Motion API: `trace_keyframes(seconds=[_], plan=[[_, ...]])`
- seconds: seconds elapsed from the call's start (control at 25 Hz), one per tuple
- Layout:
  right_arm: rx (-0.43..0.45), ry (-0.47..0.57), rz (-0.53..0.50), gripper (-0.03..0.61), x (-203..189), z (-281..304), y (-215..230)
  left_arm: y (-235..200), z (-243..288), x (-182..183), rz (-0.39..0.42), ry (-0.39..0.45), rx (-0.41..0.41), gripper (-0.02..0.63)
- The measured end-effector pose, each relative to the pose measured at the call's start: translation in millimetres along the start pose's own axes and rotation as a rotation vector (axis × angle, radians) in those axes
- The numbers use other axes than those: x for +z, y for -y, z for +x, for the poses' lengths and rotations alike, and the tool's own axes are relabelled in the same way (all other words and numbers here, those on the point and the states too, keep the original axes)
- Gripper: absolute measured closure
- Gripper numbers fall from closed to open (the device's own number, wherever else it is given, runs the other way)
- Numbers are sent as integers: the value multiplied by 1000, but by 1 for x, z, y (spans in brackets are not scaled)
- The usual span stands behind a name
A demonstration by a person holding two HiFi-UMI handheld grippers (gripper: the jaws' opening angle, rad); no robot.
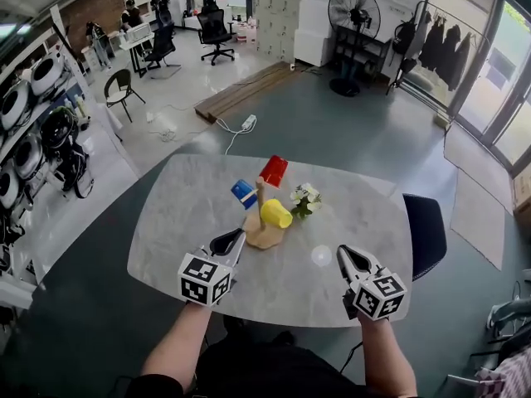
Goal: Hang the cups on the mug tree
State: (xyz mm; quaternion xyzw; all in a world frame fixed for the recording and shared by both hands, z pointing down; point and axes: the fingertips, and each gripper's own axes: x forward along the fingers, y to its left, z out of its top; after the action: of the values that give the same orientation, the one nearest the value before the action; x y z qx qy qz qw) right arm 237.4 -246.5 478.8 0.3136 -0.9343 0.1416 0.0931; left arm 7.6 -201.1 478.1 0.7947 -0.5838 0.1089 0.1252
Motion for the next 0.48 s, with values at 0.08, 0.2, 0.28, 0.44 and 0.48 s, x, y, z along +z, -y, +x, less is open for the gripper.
trace_keyframes(seconds=[0.08,0.2,0.28,0.44,0.48], plan=[[9,19,1,566,5,-12,5,18,1,4,10,-3,-4,584],[3,68,14,566,17,-22,12,35,2,16,37,4,-15,585],[2,95,8,566,26,-23,12,37,2,27,58,23,-17,586],[12,119,-28,566,47,-19,-1,31,-1,49,94,57,-18,588],[12,131,-35,566,56,-17,-4,29,-1,56,110,66,-20,589]])
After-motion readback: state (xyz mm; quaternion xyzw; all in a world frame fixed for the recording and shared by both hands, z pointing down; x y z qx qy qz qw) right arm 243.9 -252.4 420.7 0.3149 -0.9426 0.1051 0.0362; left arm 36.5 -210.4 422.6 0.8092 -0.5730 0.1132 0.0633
